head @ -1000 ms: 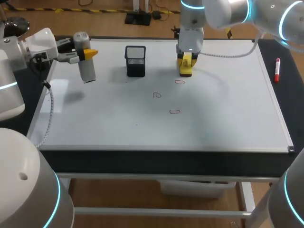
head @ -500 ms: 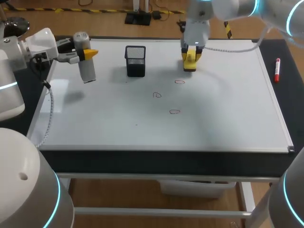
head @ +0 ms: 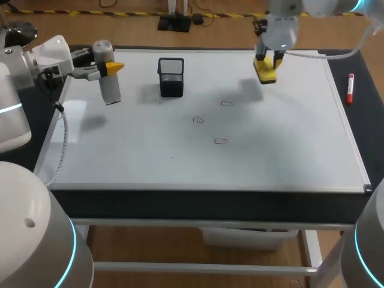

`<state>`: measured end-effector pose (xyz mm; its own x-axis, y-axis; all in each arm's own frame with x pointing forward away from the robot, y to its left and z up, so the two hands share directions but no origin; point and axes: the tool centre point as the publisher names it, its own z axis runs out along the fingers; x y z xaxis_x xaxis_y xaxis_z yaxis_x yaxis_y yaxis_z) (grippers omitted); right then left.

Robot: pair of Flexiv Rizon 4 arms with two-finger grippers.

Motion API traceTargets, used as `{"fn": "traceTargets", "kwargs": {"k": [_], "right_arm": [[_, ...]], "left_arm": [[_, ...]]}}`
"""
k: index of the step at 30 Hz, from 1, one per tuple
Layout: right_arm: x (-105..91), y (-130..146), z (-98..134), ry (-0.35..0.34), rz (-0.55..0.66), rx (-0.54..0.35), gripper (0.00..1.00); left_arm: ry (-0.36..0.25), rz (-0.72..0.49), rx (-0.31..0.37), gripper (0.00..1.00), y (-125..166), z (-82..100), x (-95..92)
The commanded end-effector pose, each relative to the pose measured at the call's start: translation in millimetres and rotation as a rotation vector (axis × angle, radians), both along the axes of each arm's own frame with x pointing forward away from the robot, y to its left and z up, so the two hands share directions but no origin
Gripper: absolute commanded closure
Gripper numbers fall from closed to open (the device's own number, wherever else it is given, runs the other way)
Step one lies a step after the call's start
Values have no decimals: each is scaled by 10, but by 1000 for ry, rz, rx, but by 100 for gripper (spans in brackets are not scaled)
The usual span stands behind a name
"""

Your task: Pick up the inspection probe, press it on each red-marked spot on the whiteboard one by one, put down the probe, pick up the eraser, and wipe off all the red marks.

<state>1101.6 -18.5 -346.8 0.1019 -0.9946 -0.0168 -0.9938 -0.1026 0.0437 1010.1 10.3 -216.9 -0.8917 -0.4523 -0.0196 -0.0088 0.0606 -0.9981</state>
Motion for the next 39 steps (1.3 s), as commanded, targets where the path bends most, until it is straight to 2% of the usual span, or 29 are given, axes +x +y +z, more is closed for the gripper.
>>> {"fn": "traceTargets", "kwargs": {"k": [1,15,29,39], "right_arm": [[-122,-170,117,-13,6,5,100],[-345,-737,94,-1,-98,-12,100],[-510,-1128,-129,25,-147,7,100],[-477,-1289,-145,21,-146,-7,100]], "left_arm": [[-4,-1,-3,100,1,-4,0],[-4,-1,-3,100,1,-4,0],[-4,-1,-3,100,1,-4,0],[-4,-1,-3,100,1,-4,0]]}}
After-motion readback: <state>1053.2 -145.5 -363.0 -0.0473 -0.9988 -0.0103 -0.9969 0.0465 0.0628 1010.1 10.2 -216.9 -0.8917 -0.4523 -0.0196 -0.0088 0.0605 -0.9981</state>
